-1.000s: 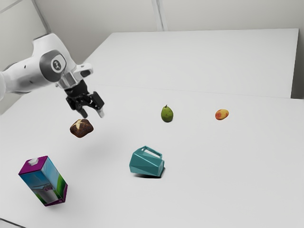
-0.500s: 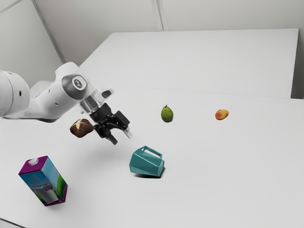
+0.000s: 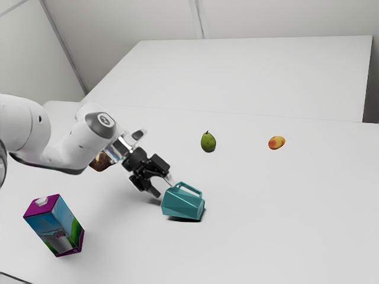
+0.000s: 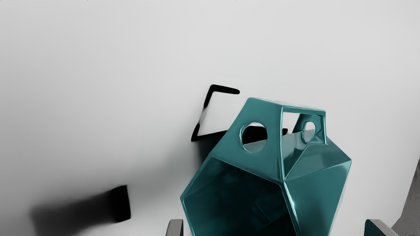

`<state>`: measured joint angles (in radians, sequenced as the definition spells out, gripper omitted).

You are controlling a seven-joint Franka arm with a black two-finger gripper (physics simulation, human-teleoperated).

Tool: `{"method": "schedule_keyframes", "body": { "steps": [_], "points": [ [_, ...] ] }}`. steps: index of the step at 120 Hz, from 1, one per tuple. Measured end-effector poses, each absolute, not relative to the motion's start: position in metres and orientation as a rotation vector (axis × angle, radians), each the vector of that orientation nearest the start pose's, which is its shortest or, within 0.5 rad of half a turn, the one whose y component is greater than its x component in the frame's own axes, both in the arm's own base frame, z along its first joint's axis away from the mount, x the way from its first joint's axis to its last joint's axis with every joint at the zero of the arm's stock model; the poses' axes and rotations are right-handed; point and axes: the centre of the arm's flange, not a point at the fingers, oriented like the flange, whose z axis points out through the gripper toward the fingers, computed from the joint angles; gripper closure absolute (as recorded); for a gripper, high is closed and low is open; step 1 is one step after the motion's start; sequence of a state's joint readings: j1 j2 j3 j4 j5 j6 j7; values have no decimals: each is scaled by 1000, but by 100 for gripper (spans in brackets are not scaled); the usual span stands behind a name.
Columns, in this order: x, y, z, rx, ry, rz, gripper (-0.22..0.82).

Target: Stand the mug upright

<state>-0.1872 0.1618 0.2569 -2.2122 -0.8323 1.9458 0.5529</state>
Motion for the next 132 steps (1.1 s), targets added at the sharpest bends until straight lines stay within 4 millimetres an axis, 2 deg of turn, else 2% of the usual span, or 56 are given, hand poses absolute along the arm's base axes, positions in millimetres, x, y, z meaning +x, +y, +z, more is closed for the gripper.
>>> {"method": "schedule_keyframes", "body": {
  "steps": [31, 60, 83, 116, 132],
  "points": [
    [510, -21, 286, 2325, -2, -177, 0],
    [509, -38, 282, 2288, -42, -159, 8],
    [509, -44, 283, 2270, -62, -141, 24],
    [510, -45, 287, 2261, -87, -117, 56],
    [509, -47, 289, 2258, -99, -109, 65]
  ]
}}
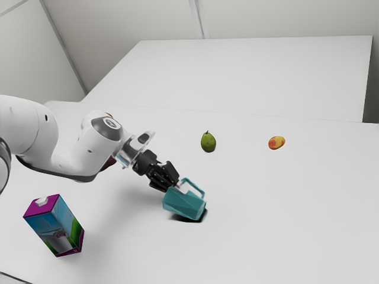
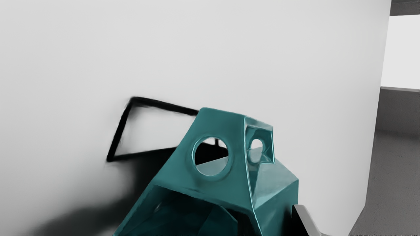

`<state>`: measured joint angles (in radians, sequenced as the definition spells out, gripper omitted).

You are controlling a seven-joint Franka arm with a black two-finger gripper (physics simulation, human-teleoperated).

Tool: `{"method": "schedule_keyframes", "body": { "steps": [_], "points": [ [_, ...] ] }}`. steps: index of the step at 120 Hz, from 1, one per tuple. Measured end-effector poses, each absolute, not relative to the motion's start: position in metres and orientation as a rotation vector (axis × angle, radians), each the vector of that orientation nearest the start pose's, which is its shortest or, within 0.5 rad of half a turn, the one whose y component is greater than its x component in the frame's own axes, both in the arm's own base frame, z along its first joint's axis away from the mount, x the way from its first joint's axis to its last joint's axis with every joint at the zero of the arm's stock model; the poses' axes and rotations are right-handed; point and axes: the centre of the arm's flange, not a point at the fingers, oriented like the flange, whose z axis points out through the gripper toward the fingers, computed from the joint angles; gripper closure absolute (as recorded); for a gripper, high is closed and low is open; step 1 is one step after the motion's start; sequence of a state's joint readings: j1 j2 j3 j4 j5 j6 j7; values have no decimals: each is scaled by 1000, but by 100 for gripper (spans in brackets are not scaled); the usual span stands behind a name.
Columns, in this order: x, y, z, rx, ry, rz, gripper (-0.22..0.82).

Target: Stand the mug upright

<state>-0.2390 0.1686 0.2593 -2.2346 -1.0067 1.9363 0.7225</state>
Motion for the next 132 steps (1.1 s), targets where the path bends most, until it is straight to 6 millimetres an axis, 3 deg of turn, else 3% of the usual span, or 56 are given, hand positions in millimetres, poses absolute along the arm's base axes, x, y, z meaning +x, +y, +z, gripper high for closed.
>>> {"method": "schedule_keyframes", "body": {
  "steps": [32, 68, 132],
  "points": [
    [507, -54, 300, 2237, -112, -79, 74],
    [502, -58, 331, 2245, -195, -46, 77],
    [522, -36, 378, 2575, -464, 55, 77]
  ]
}}
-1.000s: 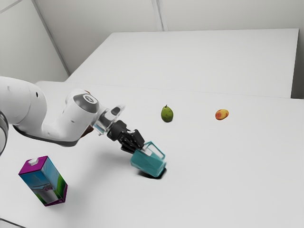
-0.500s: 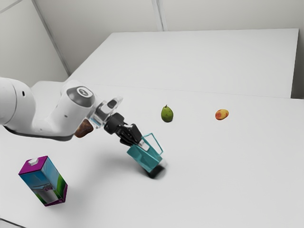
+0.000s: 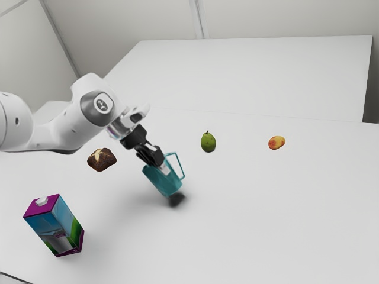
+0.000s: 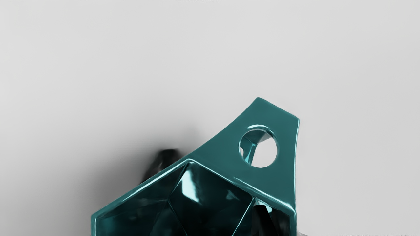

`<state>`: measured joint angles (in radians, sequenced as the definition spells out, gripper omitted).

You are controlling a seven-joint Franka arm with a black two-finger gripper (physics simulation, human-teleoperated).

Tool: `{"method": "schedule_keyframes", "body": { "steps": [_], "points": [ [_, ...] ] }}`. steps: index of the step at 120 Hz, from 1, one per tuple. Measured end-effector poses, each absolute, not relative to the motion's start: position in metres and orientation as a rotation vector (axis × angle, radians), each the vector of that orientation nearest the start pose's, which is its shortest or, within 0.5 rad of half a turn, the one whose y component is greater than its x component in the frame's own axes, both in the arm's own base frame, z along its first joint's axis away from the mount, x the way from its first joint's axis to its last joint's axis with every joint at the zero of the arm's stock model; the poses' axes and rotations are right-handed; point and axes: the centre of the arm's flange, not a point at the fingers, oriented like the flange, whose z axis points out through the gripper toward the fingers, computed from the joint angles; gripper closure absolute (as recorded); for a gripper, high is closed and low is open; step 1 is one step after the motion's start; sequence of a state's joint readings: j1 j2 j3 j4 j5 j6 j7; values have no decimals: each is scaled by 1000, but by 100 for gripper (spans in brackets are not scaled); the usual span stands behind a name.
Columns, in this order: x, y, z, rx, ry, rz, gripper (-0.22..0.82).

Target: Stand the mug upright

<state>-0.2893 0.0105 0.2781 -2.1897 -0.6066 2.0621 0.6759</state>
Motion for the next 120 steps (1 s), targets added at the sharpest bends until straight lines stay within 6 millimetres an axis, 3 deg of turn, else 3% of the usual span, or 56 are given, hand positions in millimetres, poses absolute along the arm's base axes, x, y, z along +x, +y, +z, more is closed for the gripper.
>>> {"method": "schedule_keyframes", "body": {
  "steps": [53, 120],
  "points": [
    [526, -7, 369, 2883, -567, 53, 77],
    [511, 21, 352, 3025, -441, 25, 77]
  ]
}}
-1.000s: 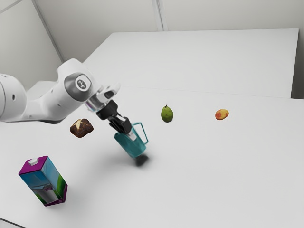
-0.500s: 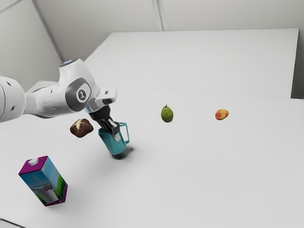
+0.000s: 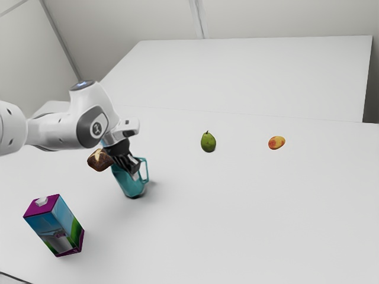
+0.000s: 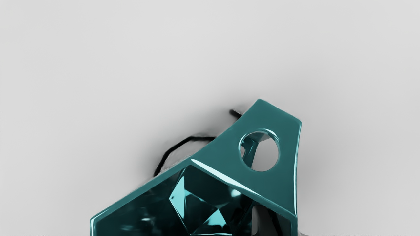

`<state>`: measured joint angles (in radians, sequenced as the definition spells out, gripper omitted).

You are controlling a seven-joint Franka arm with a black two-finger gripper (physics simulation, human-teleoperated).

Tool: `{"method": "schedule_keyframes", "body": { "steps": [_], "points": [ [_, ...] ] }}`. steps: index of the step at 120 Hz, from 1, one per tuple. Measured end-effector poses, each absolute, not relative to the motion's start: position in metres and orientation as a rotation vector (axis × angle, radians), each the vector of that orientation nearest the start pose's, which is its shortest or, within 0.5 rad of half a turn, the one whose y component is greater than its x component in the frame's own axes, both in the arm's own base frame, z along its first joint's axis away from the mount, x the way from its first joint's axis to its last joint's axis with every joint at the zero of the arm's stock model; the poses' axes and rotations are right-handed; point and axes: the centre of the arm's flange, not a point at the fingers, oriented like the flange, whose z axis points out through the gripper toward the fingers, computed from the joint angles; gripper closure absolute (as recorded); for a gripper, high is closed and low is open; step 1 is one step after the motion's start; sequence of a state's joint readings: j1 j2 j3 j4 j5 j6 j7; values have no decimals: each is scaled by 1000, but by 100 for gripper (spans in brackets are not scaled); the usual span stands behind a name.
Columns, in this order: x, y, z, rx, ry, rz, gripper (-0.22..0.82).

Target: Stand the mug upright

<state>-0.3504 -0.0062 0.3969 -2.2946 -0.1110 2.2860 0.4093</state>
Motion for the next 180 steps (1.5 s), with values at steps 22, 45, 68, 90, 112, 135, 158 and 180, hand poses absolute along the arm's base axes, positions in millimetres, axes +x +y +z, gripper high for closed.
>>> {"method": "schedule_keyframes", "body": {
  "steps": [22, 45, 68, 90, 112, 135, 158, 180],
  "points": [
    [509, 31, 347, -3172, 403, -8, 78],
    [509, 40, 346, -3167, 332, -5, 78],
    [508, 46, 344, -3161, 280, 5, 79],
    [509, 45, 343, -3159, 262, 9, 63],
    [510, 42, 345, -3150, 274, 11, 28],
    [512, 35, 349, -3144, 297, 6, 11],
    [511, 27, 358, -3146, 323, -8, 5],
    [510, 22, 379, -3158, 341, -36, 2]
  ]
}}
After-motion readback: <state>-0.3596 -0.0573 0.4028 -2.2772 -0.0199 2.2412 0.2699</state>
